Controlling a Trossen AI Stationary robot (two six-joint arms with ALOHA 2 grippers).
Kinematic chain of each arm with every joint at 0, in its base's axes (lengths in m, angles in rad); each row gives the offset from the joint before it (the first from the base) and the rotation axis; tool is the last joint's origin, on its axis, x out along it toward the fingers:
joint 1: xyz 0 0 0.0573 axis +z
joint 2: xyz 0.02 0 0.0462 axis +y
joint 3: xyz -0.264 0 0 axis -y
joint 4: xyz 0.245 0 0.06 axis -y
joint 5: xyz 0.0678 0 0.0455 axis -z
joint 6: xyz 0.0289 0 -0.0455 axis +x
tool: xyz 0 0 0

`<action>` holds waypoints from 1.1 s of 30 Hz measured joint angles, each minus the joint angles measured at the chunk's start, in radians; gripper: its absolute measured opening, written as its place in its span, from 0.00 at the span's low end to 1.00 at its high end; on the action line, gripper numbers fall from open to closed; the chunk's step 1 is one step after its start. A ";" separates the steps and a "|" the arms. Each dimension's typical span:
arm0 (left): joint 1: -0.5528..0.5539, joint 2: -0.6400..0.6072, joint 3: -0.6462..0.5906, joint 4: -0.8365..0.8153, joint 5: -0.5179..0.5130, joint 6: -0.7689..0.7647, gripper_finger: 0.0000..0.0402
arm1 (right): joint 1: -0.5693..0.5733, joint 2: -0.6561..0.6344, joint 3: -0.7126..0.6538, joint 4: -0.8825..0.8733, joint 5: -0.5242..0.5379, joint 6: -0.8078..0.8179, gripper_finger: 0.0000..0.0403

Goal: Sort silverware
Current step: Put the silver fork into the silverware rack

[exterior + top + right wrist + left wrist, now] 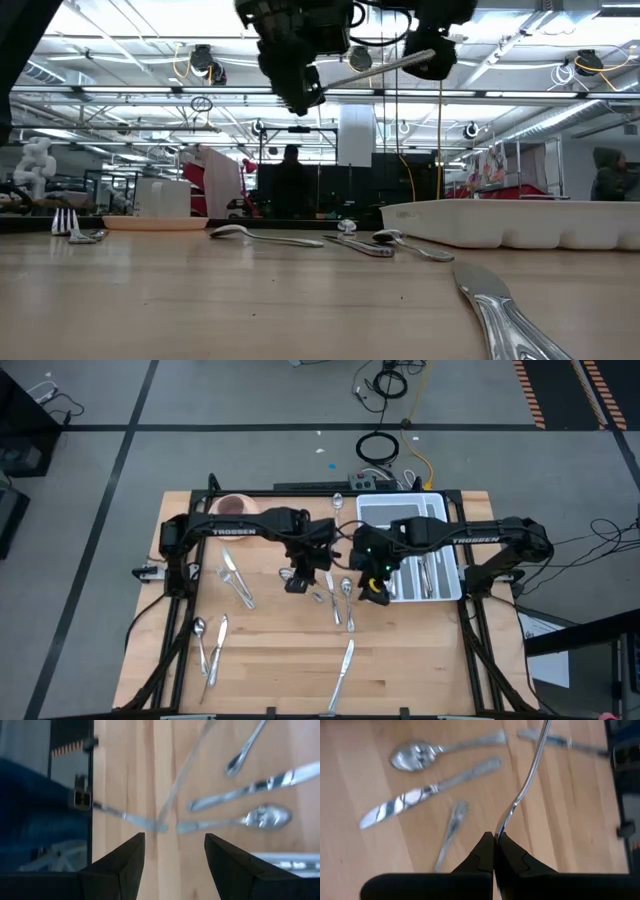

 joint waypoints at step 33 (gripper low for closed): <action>-0.147 -0.006 0.389 0.174 0.415 0.236 0.01 | 0.433 -0.545 -0.364 0.283 0.838 0.395 0.49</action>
